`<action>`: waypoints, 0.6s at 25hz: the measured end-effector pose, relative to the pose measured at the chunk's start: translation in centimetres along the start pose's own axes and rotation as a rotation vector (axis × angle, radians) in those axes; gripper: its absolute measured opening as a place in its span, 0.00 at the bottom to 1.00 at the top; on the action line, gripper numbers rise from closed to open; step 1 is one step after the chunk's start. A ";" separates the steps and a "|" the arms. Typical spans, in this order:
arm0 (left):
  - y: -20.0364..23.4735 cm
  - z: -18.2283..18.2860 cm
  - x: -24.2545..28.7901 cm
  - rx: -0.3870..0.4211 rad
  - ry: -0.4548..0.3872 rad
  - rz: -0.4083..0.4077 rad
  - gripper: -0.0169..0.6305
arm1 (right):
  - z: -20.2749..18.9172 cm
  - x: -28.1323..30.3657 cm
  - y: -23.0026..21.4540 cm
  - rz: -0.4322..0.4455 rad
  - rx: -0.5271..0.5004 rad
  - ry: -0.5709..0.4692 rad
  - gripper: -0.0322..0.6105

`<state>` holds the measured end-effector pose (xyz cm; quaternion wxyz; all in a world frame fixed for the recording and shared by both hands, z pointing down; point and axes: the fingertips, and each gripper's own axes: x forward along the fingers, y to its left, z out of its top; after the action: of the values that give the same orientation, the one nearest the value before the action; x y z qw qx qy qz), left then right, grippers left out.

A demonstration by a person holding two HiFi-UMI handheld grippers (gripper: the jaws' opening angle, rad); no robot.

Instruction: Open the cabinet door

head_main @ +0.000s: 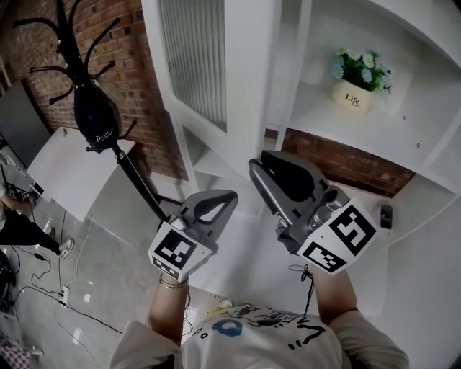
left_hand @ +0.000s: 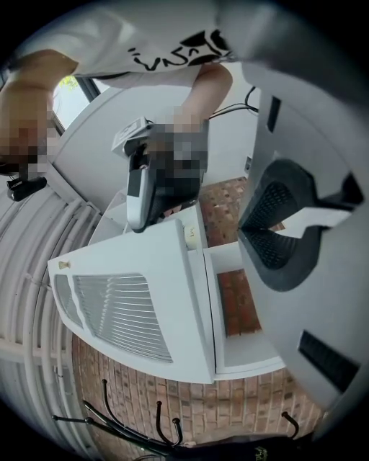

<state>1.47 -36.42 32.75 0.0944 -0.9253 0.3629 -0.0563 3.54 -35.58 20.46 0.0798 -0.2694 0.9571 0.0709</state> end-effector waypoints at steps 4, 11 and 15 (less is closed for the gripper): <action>-0.4 -0.5 -0.7 -0.008 0.015 0.013 0.05 | 0.1 0.5 2.2 0.096 0.007 0.001 0.16; -0.2 -1.6 -2.2 -0.023 0.033 0.052 0.05 | 0.3 1.7 6.1 0.241 0.035 -0.033 0.16; 0.5 -2.4 -3.4 -0.043 0.044 0.098 0.05 | 0.3 2.9 8.5 0.331 0.050 -0.056 0.14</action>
<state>-1.71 -34.78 34.90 0.0693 -0.9067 0.4110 -0.0643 -3.35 -29.86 20.42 0.1003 -0.1041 0.9873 0.0667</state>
